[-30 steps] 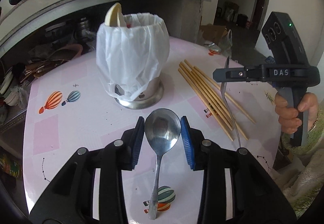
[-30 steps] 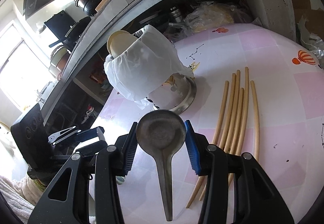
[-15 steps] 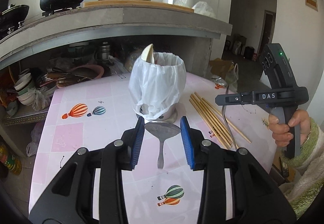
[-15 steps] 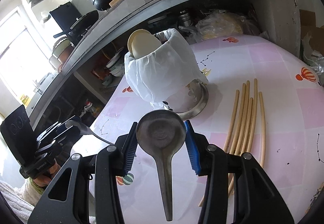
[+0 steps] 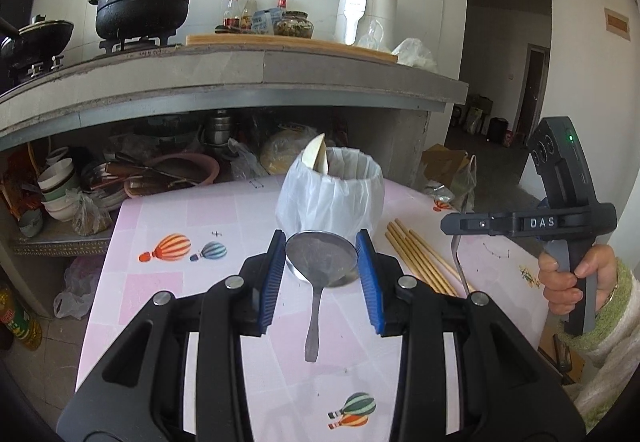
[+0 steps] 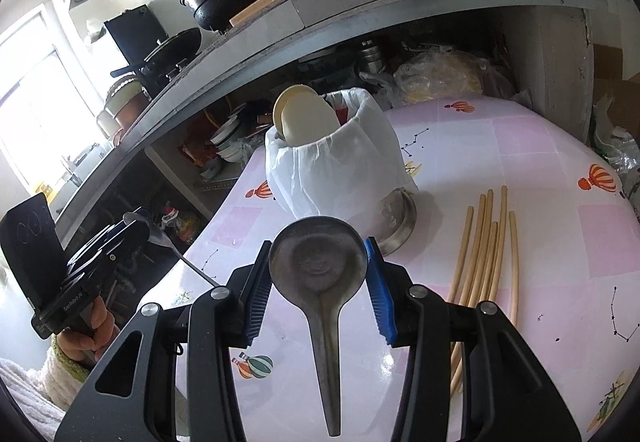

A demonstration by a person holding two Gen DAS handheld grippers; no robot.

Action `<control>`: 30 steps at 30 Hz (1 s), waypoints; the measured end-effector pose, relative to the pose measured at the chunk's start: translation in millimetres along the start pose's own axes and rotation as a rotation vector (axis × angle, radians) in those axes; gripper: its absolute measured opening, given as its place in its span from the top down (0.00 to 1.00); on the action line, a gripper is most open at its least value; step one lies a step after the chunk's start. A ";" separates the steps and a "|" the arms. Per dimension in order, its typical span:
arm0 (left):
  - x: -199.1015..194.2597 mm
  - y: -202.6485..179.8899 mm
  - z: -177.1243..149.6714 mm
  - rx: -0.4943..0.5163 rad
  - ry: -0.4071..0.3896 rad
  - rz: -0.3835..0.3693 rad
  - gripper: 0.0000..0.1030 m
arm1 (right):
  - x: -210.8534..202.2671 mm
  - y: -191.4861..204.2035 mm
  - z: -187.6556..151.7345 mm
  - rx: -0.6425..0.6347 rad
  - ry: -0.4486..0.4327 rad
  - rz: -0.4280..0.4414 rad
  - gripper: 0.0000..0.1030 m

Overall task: Organize utensils
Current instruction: 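Carry the steel spoon with the left gripper over the bag-lined holder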

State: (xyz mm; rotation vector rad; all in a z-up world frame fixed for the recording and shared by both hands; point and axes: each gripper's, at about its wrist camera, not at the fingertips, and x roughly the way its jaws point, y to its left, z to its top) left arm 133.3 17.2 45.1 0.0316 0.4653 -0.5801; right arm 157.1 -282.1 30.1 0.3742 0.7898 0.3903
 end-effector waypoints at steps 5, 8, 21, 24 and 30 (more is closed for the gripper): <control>4.4 1.8 38.3 -0.014 -0.041 -0.026 0.67 | -11.9 4.4 12.1 -0.014 -0.041 0.002 0.58; 11.1 0.2 68.3 -0.003 -0.074 -0.042 0.67 | -16.4 4.6 16.8 -0.013 -0.056 0.005 0.58; 86.5 -7.3 161.9 -0.033 -0.093 -0.103 0.67 | -30.3 -3.5 26.8 -0.009 -0.094 0.019 0.58; 114.0 -11.5 161.0 -0.035 -0.055 -0.103 0.67 | -28.7 -9.3 26.3 0.002 -0.089 0.018 0.58; 155.8 -19.7 147.6 -0.031 -0.002 -0.095 0.67 | -25.0 -19.2 26.5 0.021 -0.083 0.018 0.58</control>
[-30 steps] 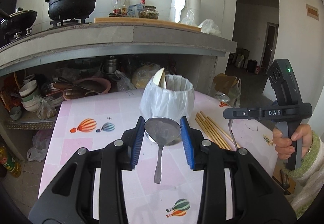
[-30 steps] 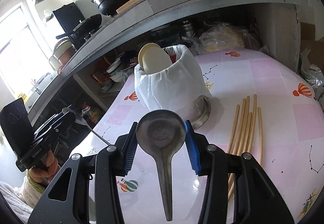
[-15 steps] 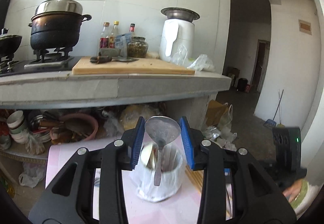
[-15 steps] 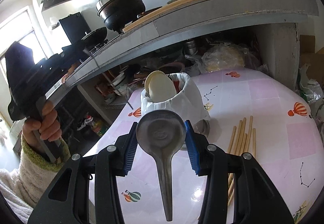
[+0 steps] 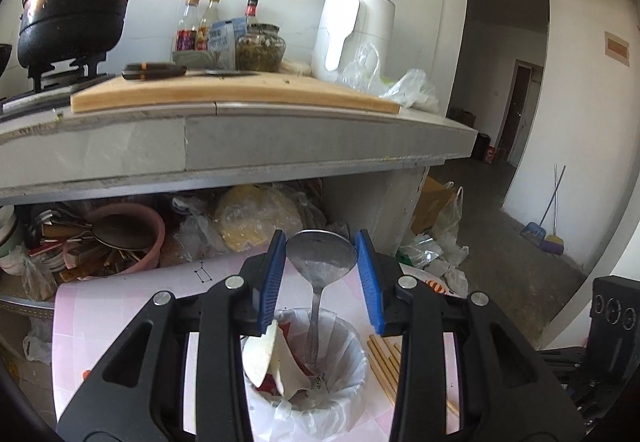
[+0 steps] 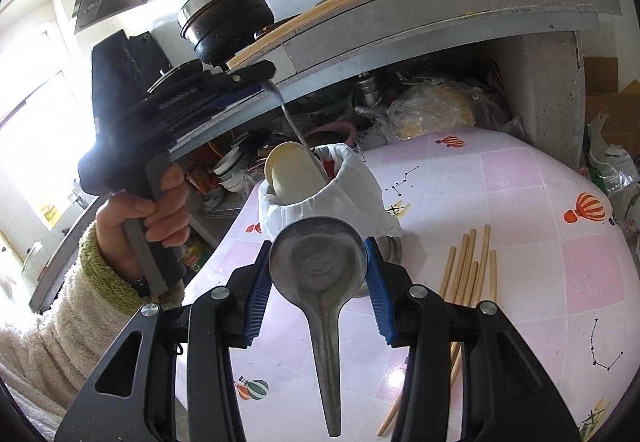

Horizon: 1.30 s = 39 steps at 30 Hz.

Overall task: Organize utensils
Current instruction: 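Carry the steel spoon with the left gripper over the bag-lined holder, then open the left gripper to drop the steel spoon into the holder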

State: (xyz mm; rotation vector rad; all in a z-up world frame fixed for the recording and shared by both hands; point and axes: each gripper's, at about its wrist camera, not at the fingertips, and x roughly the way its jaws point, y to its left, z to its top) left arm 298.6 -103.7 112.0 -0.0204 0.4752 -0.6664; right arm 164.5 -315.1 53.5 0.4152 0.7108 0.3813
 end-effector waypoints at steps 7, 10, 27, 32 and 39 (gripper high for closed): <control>26.0 0.2 -21.1 0.004 0.046 0.012 0.67 | 2.1 -7.3 -1.9 0.015 0.006 0.001 0.58; 34.0 -0.7 -29.3 0.019 0.068 0.026 0.67 | 2.7 -10.4 -1.8 0.022 0.008 0.002 0.58; 46.6 -3.8 -45.0 0.065 0.122 0.066 0.65 | -4.6 -12.9 -4.3 0.027 0.002 -0.004 0.58; 38.9 -2.8 -40.6 0.056 0.100 0.069 0.50 | -9.5 -9.8 -1.2 0.013 -0.006 -0.014 0.58; -1.0 12.6 -30.2 -0.013 0.032 0.093 0.36 | -23.2 7.4 33.4 -0.050 -0.064 -0.004 0.58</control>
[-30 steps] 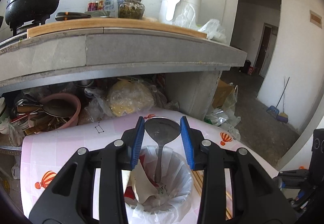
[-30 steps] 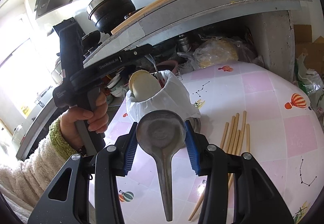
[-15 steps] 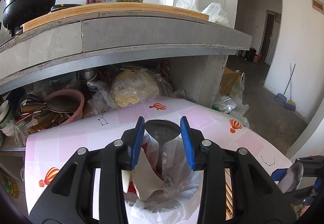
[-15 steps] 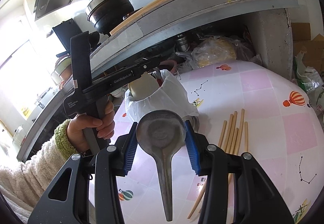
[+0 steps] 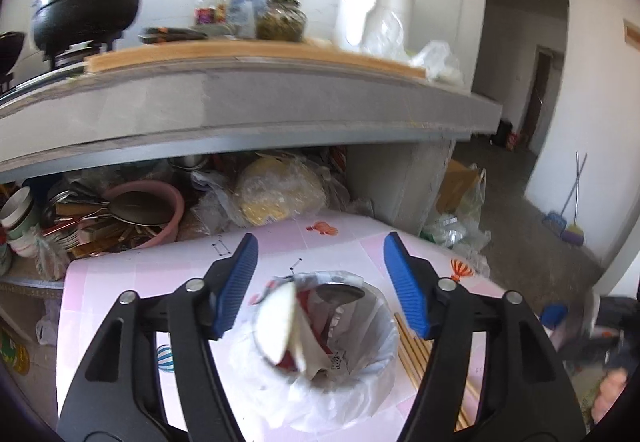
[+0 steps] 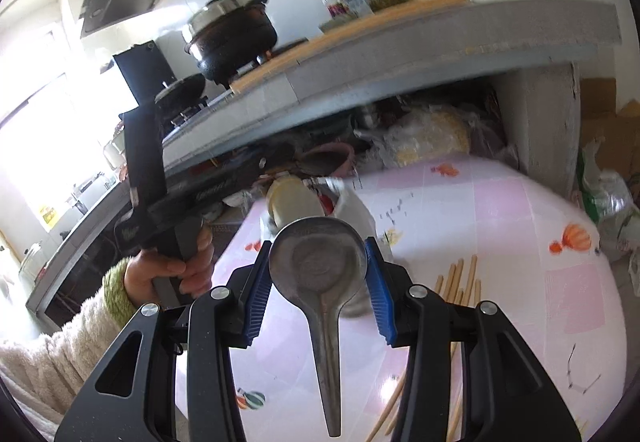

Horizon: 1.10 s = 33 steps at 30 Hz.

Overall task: Organize utensils
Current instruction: 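Open the left gripper to drop the steel spoon into the holder, then move the dark serving spoon in the right gripper over the holder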

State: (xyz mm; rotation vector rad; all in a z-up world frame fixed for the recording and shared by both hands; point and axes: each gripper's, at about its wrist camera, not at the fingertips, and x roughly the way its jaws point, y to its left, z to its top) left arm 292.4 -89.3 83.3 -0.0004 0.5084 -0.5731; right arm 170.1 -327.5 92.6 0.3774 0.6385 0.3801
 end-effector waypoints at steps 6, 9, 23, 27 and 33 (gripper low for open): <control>-56.1 23.2 -12.1 -0.049 -0.038 0.090 0.21 | -4.7 29.8 62.7 -0.090 -0.114 0.088 0.58; -83.6 36.4 -33.6 -0.081 -0.031 0.137 0.19 | 9.9 44.3 91.8 -0.123 -0.146 0.134 0.58; -160.6 88.7 -144.0 -0.210 0.067 0.307 0.16 | 123.2 68.3 110.0 -0.282 -0.108 0.070 0.58; -163.0 97.5 -158.3 -0.232 0.080 0.312 0.16 | 143.8 59.8 95.9 -0.302 -0.068 0.043 0.58; -160.0 96.8 -162.4 -0.222 0.077 0.301 0.16 | 159.1 42.7 76.0 -0.284 -0.011 0.033 0.57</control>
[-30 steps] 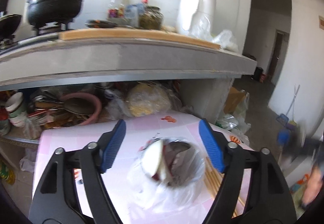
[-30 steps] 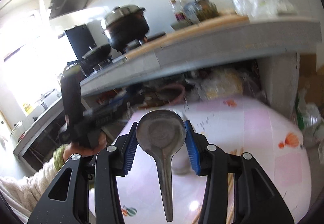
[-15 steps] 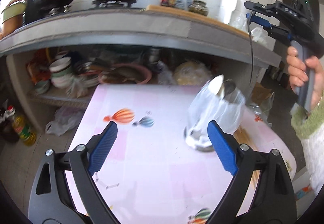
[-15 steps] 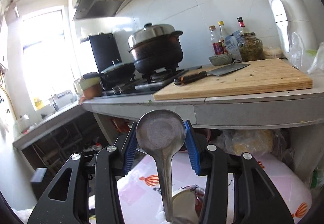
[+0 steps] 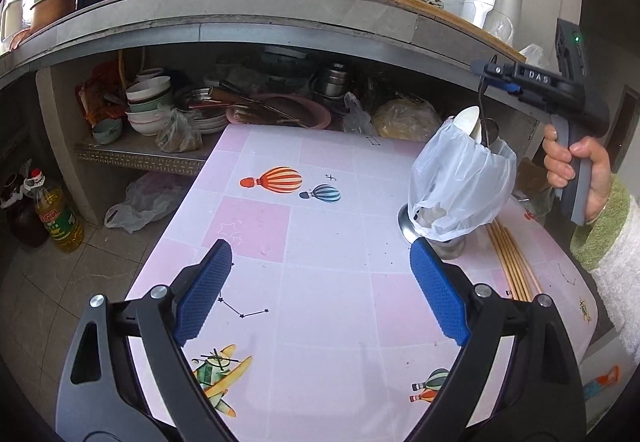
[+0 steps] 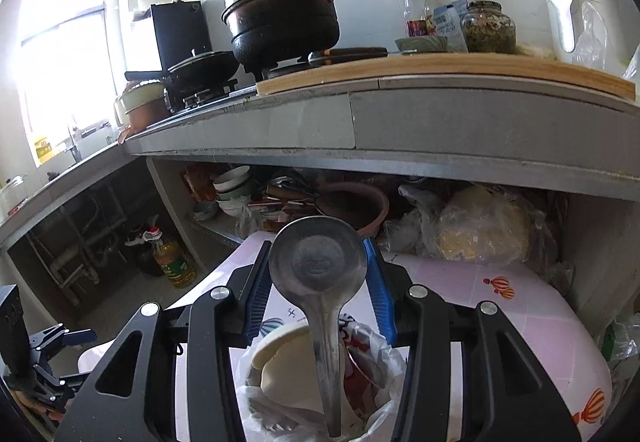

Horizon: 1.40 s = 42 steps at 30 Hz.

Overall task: Organize utensils
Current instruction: 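Move the dark serving spoon in the right gripper over the holder, then open the right gripper to drop the serving spoon into the holder, then close the left gripper on one wooden chopstick while the right gripper grasps another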

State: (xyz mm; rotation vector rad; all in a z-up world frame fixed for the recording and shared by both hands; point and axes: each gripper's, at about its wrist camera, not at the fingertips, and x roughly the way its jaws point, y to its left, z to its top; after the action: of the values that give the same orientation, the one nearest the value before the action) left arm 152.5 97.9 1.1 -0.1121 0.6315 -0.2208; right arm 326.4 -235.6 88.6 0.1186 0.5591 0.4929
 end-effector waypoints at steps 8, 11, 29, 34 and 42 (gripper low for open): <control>2.8 -9.7 -1.0 0.015 0.007 -0.018 0.16 | 5.2 -2.8 -25.3 -0.008 0.053 -0.031 0.57; 0.9 -12.2 -1.3 0.019 0.004 -0.017 0.16 | 3.4 -4.7 -28.3 -0.004 0.045 -0.027 0.57; -6.9 -30.0 -7.6 0.033 0.014 -0.053 0.16 | -98.8 -5.8 -36.6 0.128 -0.086 -0.062 0.38; 6.6 -44.6 -17.3 0.041 0.069 -0.113 0.16 | -124.6 1.7 -88.1 0.225 -0.016 -0.175 0.25; 24.3 -82.6 -25.4 0.070 0.137 -0.127 0.16 | -123.4 4.7 -168.4 0.263 0.175 -0.319 0.20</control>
State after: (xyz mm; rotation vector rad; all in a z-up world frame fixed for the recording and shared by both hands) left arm 142.4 11.1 -19.1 -0.0697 0.7530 -0.3757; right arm 143.6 -294.6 6.7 0.2335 0.7981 0.1174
